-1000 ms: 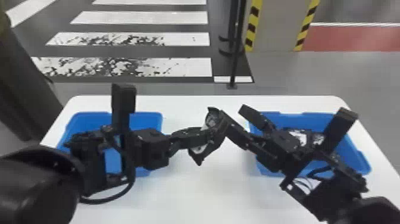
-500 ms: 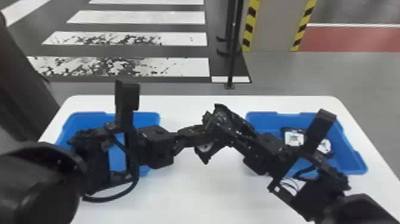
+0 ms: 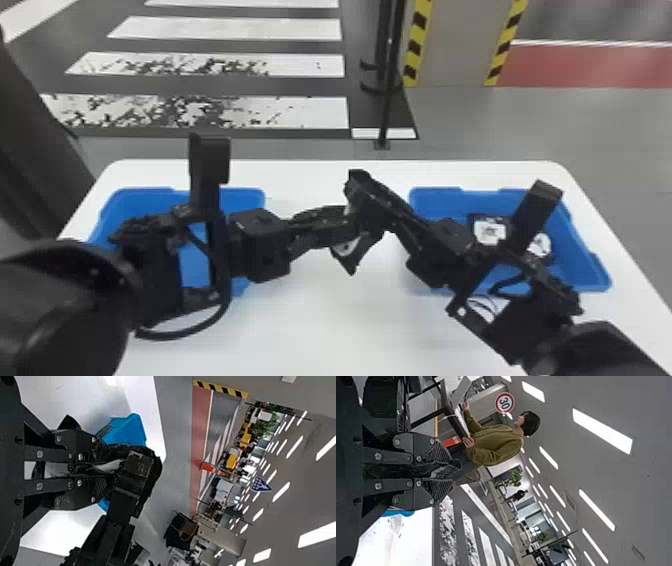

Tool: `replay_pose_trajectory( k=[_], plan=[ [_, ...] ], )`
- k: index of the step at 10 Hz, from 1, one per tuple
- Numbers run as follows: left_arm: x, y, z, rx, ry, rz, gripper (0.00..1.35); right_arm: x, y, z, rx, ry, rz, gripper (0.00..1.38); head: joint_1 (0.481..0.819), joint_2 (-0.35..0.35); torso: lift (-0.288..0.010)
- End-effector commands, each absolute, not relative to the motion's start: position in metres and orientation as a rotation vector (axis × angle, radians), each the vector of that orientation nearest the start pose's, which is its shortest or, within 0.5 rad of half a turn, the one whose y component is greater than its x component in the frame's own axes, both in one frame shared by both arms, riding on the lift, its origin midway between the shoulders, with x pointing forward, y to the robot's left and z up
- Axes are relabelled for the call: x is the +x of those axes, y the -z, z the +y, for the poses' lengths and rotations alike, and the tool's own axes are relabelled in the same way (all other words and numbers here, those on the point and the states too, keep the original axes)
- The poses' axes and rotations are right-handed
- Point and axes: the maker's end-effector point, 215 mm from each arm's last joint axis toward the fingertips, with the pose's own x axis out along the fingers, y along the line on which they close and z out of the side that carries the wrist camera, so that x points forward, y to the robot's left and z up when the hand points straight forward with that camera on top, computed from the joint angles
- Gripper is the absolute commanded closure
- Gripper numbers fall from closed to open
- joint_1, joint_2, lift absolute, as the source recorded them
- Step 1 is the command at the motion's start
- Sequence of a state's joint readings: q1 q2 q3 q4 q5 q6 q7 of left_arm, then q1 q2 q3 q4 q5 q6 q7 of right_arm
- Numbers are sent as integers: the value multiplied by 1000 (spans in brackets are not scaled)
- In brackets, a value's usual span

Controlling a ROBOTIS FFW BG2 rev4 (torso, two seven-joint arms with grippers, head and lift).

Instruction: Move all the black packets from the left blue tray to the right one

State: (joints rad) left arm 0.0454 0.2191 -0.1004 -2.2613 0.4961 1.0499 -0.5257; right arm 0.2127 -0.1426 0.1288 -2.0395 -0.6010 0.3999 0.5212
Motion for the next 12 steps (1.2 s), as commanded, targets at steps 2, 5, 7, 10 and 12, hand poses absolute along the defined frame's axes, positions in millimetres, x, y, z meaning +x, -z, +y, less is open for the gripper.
replay_pose_trajectory(
  k=[2,5,7,10,12],
  plan=[
    [438,281,44,-252,893,419,180,471,266,-52,504,-806,74,1279,695,-10,-140],
    [445,273,95,-299,787,332,134,534,289,-135,410,-644,78,1279,695,-30,-140],
    [441,259,150,-292,677,240,136,565,323,-192,353,-525,123,1279,695,-46,-140],
    [432,263,247,-215,450,215,131,582,375,-268,267,-343,207,1237,695,-40,-140],
    [429,263,282,-165,373,216,134,580,408,-280,282,-310,280,479,695,-20,-140]
  ],
)
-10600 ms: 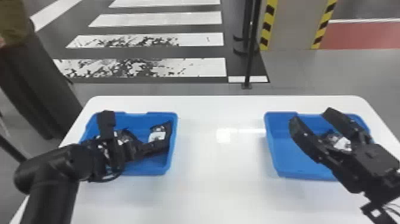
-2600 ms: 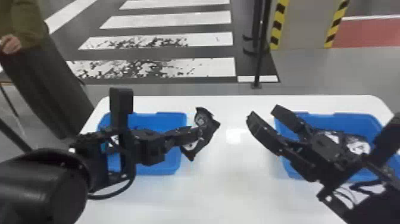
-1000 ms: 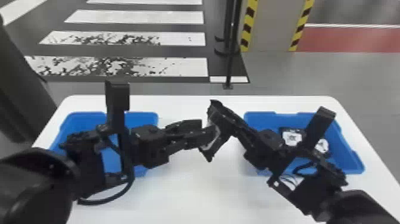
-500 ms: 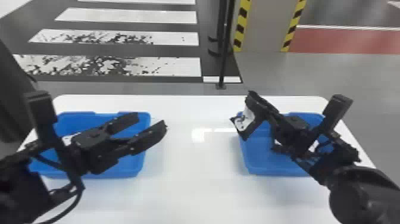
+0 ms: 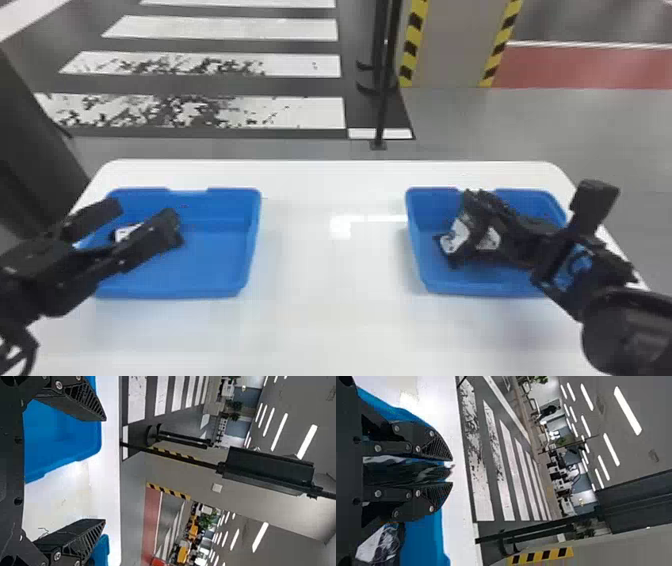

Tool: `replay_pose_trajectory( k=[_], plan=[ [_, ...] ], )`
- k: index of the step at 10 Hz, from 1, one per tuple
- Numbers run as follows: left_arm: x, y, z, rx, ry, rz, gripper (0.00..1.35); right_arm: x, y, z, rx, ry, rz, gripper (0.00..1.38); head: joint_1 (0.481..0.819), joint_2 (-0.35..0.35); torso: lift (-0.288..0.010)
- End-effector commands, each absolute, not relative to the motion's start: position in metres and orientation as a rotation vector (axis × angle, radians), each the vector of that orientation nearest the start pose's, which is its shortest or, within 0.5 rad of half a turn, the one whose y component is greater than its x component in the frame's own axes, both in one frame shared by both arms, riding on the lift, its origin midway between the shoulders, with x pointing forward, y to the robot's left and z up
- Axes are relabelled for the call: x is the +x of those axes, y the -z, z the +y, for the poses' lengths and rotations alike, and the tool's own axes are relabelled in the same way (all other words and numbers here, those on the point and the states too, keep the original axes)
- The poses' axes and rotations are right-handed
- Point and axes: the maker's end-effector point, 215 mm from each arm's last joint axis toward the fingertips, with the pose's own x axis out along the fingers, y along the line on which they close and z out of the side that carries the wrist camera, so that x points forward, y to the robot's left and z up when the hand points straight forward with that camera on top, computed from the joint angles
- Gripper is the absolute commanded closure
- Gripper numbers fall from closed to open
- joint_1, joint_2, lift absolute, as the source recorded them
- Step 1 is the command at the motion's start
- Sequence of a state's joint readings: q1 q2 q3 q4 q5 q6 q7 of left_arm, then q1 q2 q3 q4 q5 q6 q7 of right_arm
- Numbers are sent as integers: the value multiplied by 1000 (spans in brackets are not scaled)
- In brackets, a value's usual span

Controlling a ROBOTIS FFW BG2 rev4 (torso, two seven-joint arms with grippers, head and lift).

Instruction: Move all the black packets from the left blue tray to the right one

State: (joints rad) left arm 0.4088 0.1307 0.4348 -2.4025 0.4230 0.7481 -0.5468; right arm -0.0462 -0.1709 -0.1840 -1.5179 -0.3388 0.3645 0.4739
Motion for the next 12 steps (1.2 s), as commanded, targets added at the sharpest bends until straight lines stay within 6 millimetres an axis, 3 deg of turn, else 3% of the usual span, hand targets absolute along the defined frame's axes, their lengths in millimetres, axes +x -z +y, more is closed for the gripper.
replay_pose_trajectory(
  k=[1,2,3,4,6,8,10,12],
  plan=[
    [429,263,294,-141,348,221,136,579,391,-295,217,-276,218,147,695,-7,-140],
    [429,268,305,-121,319,238,136,563,360,-302,140,-227,158,68,695,-4,-140],
    [428,274,323,-90,273,264,136,540,331,-299,107,-201,99,114,695,-6,-140],
    [428,281,351,-42,201,309,136,521,314,-289,110,-213,68,117,695,1,-140],
    [433,290,396,49,83,406,136,499,301,-248,180,-311,42,121,695,89,-140],
    [455,310,427,62,17,473,136,482,282,-203,247,-411,17,122,695,177,-140],
    [484,356,435,17,12,562,136,473,279,-175,300,-475,20,122,695,264,-140],
    [522,391,413,8,70,647,136,471,281,-164,326,-502,34,124,695,291,-140]
  ],
)
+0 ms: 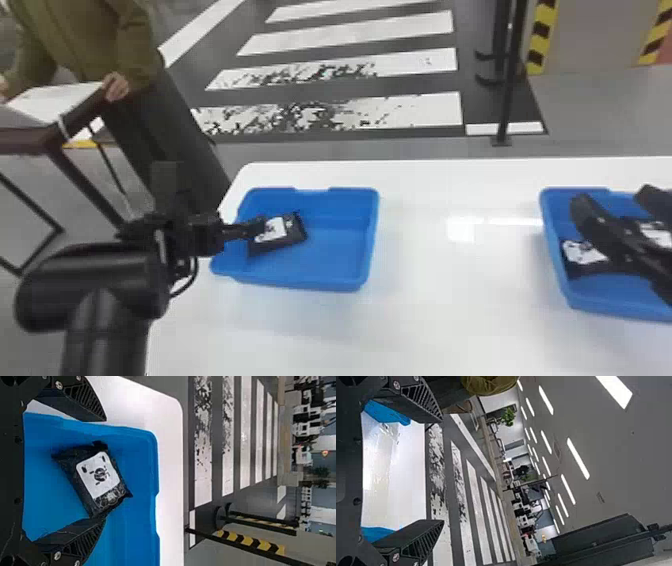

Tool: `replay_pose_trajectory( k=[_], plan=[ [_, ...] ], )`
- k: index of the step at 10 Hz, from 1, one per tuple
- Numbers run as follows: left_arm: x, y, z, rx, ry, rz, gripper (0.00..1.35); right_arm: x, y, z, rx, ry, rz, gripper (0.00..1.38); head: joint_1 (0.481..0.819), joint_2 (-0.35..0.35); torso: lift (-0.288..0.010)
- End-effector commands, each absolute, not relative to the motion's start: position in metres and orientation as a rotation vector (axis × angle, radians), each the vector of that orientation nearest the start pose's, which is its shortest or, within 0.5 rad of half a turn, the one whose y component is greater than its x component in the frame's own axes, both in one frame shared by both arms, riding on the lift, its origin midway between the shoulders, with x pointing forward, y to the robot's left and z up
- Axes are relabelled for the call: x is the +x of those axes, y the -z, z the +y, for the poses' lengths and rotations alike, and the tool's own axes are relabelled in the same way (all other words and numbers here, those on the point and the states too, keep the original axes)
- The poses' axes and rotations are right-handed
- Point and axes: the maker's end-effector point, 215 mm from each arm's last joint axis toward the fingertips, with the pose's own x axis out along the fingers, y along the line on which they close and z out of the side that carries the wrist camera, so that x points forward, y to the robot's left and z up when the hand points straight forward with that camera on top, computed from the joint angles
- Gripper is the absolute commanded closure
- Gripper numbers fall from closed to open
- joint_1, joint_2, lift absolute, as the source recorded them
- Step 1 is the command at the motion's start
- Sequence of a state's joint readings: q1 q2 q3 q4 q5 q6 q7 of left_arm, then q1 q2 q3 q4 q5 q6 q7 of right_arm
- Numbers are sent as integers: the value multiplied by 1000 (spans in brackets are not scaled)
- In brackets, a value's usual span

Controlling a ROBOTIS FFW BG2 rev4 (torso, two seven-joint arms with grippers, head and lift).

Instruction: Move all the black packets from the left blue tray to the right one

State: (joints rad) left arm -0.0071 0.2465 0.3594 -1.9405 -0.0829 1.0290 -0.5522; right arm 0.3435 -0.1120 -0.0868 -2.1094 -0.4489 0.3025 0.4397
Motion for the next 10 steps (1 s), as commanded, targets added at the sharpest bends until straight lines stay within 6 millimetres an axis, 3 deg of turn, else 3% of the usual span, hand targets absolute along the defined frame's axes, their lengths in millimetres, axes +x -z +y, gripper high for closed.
replay_pose_trajectory(
  k=[1,5,9,10],
  plan=[
    [530,403,406,5,79,687,134,469,283,-158,338,-513,41,124,695,282,-140],
    [545,453,386,53,103,857,130,467,289,-152,369,-529,57,125,695,265,-140],
    [552,453,400,120,48,896,125,466,297,-148,400,-537,77,125,695,260,-140],
    [551,464,405,111,39,924,122,467,298,-149,403,-536,79,125,695,263,-140]
  ],
)
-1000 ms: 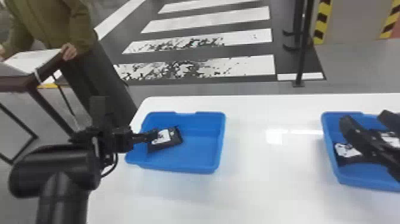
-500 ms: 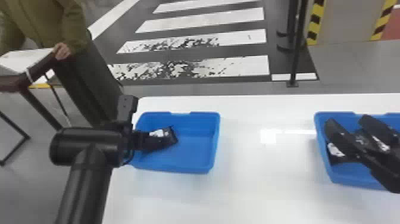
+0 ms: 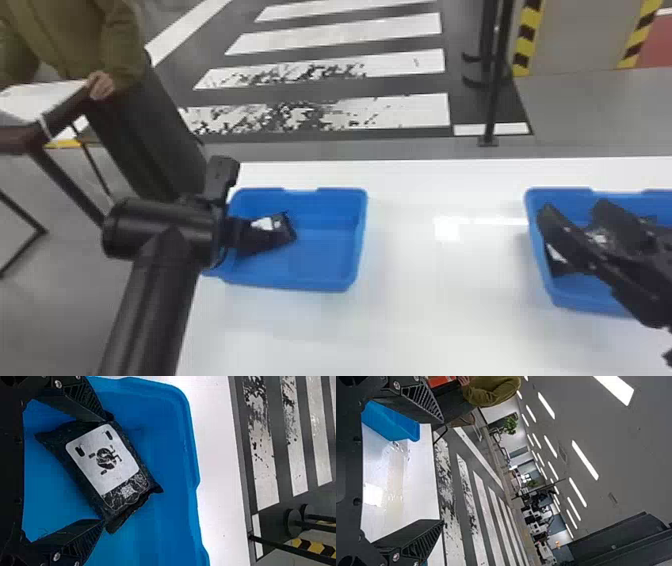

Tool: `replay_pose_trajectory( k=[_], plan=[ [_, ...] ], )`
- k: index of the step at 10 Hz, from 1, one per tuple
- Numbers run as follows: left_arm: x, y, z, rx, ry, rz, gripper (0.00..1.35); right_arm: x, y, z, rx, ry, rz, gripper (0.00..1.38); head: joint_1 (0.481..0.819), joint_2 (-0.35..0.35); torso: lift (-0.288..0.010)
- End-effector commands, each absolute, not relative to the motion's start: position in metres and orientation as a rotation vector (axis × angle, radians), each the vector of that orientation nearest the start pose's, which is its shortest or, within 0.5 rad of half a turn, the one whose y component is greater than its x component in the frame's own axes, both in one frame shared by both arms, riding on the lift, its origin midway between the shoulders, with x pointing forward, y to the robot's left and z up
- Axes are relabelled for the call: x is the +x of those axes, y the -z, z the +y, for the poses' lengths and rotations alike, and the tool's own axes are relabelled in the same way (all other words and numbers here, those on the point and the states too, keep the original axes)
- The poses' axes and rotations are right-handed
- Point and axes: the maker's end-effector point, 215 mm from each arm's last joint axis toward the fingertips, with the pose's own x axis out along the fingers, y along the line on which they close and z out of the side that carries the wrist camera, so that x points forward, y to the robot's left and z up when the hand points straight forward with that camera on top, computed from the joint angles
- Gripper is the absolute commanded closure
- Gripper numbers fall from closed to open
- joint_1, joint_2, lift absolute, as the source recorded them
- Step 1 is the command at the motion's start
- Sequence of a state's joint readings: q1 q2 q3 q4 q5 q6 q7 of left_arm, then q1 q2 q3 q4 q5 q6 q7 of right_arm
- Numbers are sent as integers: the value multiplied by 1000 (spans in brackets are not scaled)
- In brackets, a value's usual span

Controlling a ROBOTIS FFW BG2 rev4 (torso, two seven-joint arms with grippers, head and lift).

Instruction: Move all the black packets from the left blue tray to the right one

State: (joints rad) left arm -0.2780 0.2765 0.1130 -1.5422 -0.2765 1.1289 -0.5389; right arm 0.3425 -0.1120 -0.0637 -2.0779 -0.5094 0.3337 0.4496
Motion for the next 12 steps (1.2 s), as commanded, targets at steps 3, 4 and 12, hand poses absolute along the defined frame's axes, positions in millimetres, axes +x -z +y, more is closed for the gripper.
replay_pose_trajectory(
  k=[3,4,12],
  plan=[
    [560,476,404,128,47,951,121,468,299,-148,411,-541,78,125,695,274,-140],
    [561,478,404,130,46,957,134,468,298,-145,421,-548,79,125,695,272,-140],
    [548,491,397,70,74,962,1208,468,298,-143,447,-564,74,125,695,280,-140]
  ],
)
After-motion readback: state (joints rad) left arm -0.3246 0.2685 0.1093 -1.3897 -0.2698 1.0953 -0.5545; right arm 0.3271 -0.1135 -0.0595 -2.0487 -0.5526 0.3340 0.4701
